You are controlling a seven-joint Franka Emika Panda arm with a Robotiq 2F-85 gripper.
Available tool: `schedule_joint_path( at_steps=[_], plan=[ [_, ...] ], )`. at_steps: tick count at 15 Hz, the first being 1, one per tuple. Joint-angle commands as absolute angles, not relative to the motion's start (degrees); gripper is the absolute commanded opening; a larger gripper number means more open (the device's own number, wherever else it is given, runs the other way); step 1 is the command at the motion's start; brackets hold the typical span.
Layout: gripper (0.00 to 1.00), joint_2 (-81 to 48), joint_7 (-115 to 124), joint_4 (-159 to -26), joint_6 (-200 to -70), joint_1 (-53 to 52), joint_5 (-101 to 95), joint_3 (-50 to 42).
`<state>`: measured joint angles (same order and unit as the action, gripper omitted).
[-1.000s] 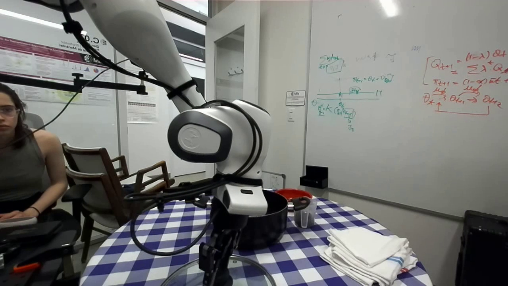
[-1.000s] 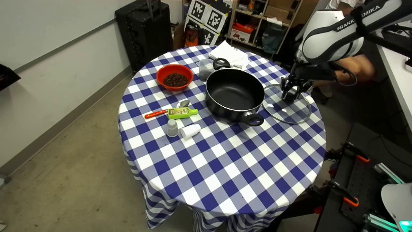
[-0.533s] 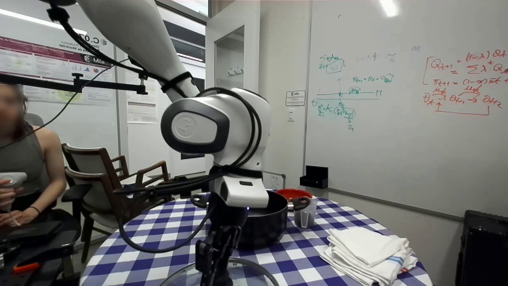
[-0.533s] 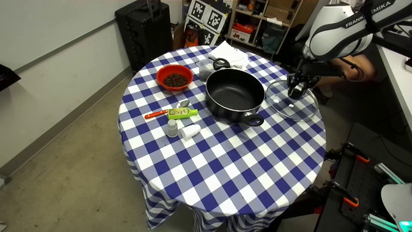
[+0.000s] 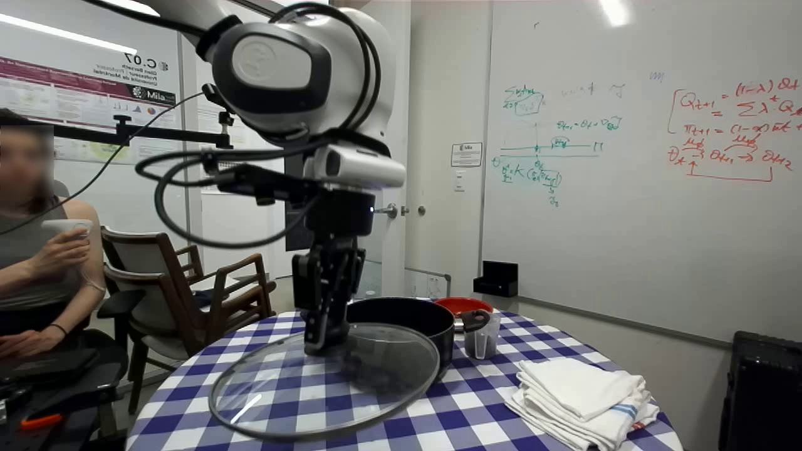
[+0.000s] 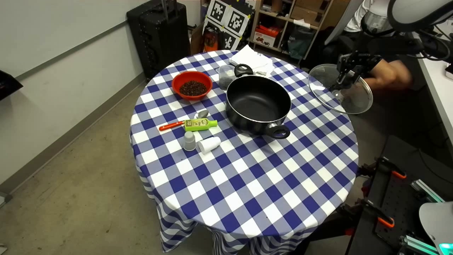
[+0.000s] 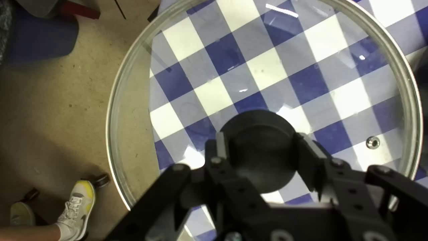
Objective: Pick up the glass lid from the table and put it on the pot.
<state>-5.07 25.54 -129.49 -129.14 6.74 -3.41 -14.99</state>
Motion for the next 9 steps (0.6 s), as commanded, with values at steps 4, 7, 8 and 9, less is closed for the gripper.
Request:
schedule_joint_path(
  at_steps=[4, 7, 8, 9],
  plan=[
    [0.25, 6.94, 25.46, -125.78, -115.94, 3.93, -8.06, -5.82],
    [0.25, 5.65, 23.66, -121.25, -113.47, 2.52, -7.06, -2.23],
    [0.25, 4.6, 22.94, -119.68, -113.2, 2.06, -6.68, -1.39],
    [0.25, 3.62, 22.15, -118.34, -112.96, 1.68, -6.37, -0.78]
  ],
)
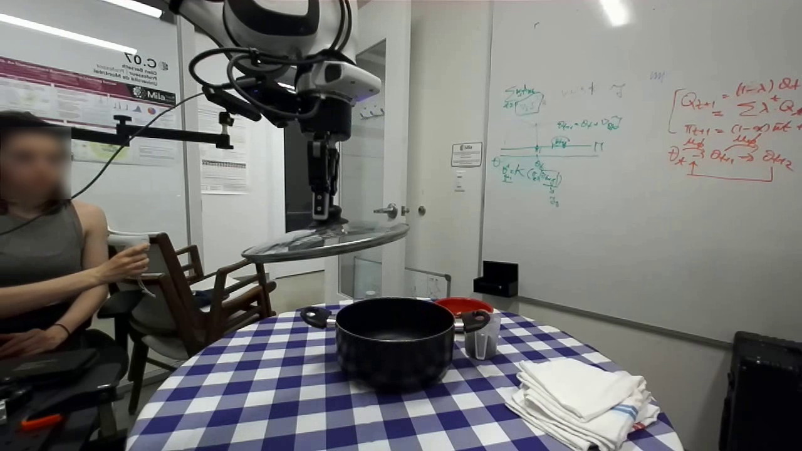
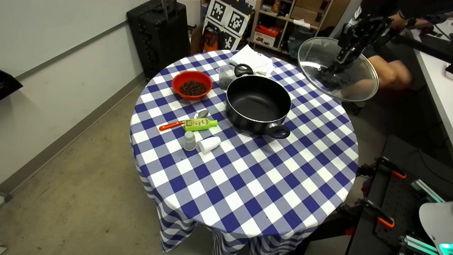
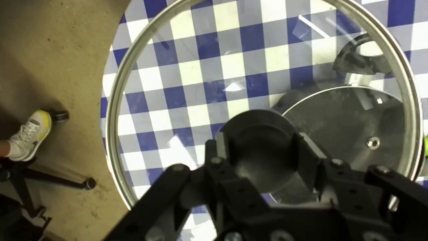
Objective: Pick up the glass lid from the table and put it on the pot.
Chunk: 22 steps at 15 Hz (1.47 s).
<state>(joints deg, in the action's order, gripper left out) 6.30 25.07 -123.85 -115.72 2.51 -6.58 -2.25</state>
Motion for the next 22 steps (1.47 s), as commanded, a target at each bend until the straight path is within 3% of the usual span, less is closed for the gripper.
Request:
schedule_joint_path(
  at_steps=[1, 14, 22],
  plan=[
    [0.25, 2.3, 21.02, -116.96, -112.99, 1.29, -5.93, -0.28],
    [0.25, -17.62, 13.45, -97.63, -109.92, -3.37, -7.27, 1.7],
    [0.25, -25.07, 13.71, -92.31, -113.79, -5.42, -7.94, 1.01]
  ],
)
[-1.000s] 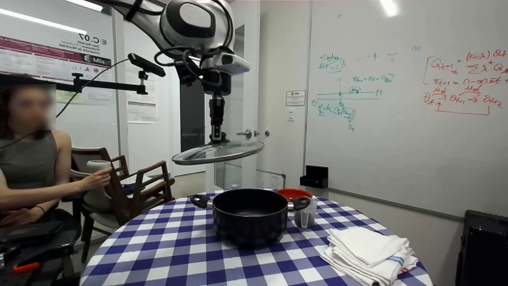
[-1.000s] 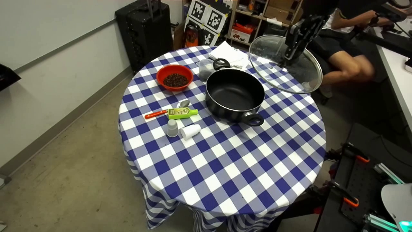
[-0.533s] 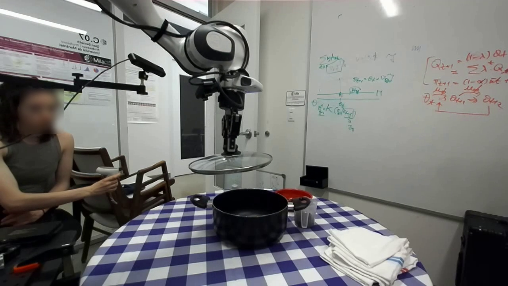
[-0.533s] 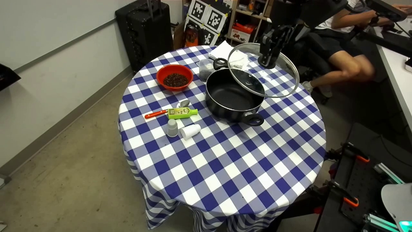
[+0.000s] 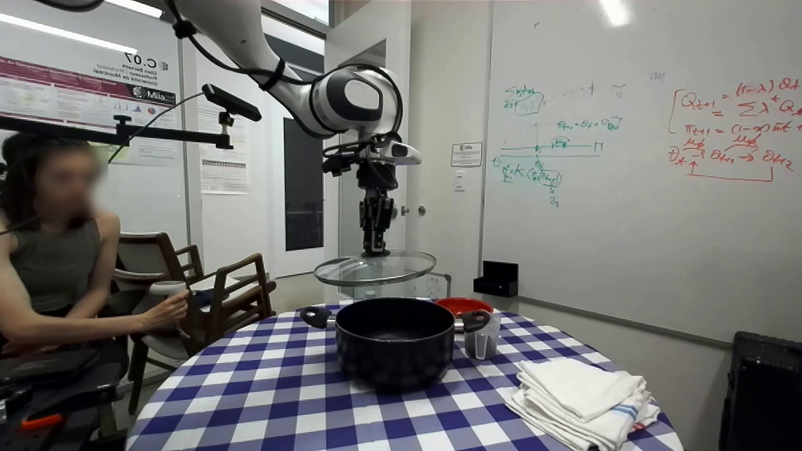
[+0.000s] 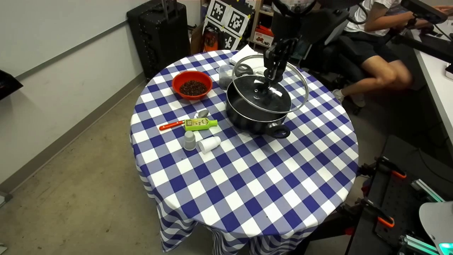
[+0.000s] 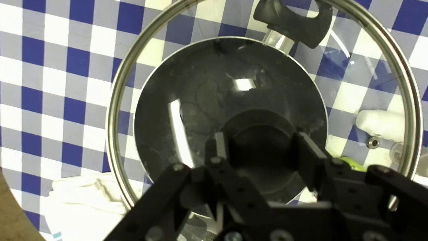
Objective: Pick up the glass lid from the table and put it on the pot.
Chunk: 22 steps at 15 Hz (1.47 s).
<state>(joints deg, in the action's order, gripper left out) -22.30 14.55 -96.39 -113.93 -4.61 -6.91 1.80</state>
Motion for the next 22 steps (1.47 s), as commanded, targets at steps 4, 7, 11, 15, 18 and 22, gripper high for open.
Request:
schedule_joint_path(
  at_steps=[4, 7, 11, 15, 18, 22],
  plan=[
    [0.25, -28.83, 14.08, -89.72, -114.17, -5.34, -7.86, 0.18],
    [0.25, -31.58, 15.42, -88.23, -114.65, -5.58, -8.4, -1.07],
    [0.25, -34.43, 15.5, -86.0, -114.43, -5.32, -7.88, -2.18],
    [0.25, -35.83, 15.55, -84.24, -114.38, -5.27, -7.42, -2.69],
    [0.25, -36.18, 15.72, -83.6, -114.41, -5.4, -7.44, -2.78],
    [0.25, -35.97, 15.71, -83.76, -114.42, -5.71, -7.52, -2.67]
  ],
)
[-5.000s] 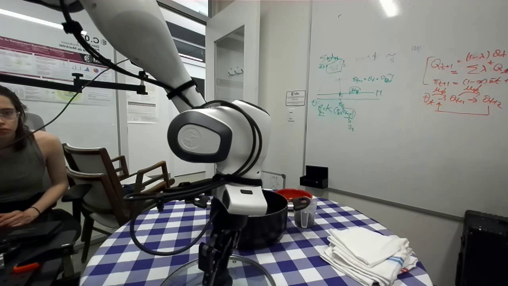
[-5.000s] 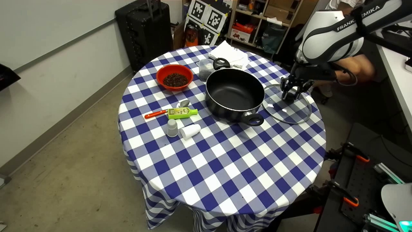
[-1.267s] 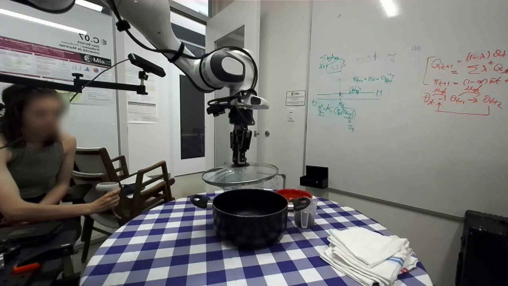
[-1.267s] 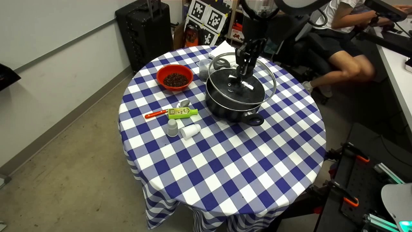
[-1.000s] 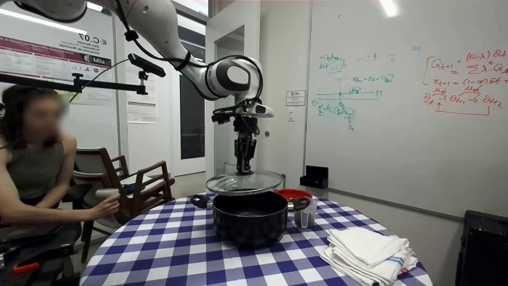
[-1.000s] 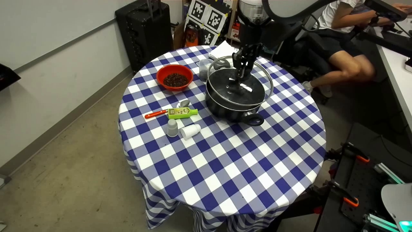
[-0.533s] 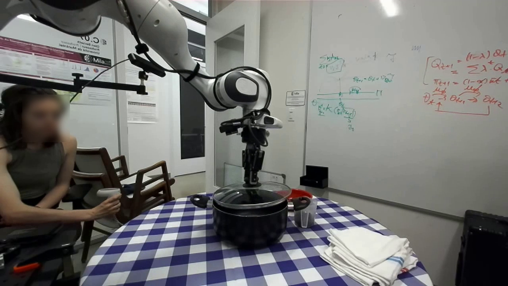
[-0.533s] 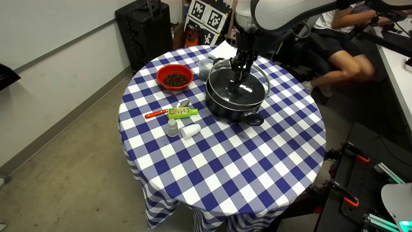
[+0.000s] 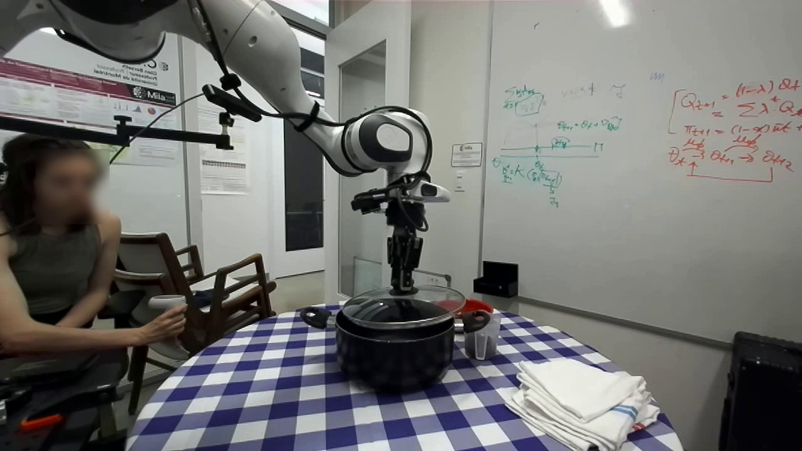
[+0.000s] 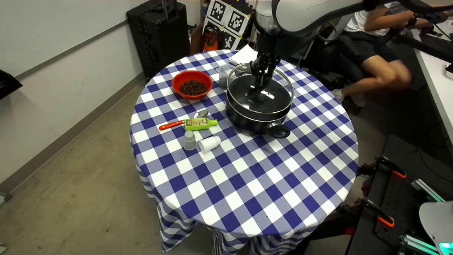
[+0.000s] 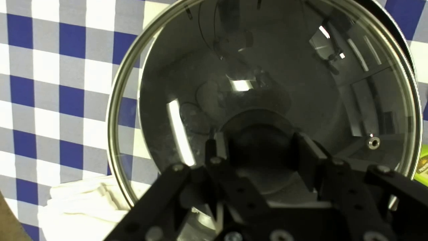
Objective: Pick up the glass lid from the table and put it on the pot.
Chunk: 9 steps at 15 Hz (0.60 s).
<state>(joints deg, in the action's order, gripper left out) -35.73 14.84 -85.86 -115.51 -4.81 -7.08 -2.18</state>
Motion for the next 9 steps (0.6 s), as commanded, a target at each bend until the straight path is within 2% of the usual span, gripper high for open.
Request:
schedule_joint_path(
  at_steps=[1, 9],
  plan=[
    [0.25, -35.89, 15.77, -83.94, -114.47, -5.81, -7.5, -2.64],
    [0.25, -35.41, 15.81, -85.14, -114.64, -6.17, -7.24, -2.54]
  ],
)
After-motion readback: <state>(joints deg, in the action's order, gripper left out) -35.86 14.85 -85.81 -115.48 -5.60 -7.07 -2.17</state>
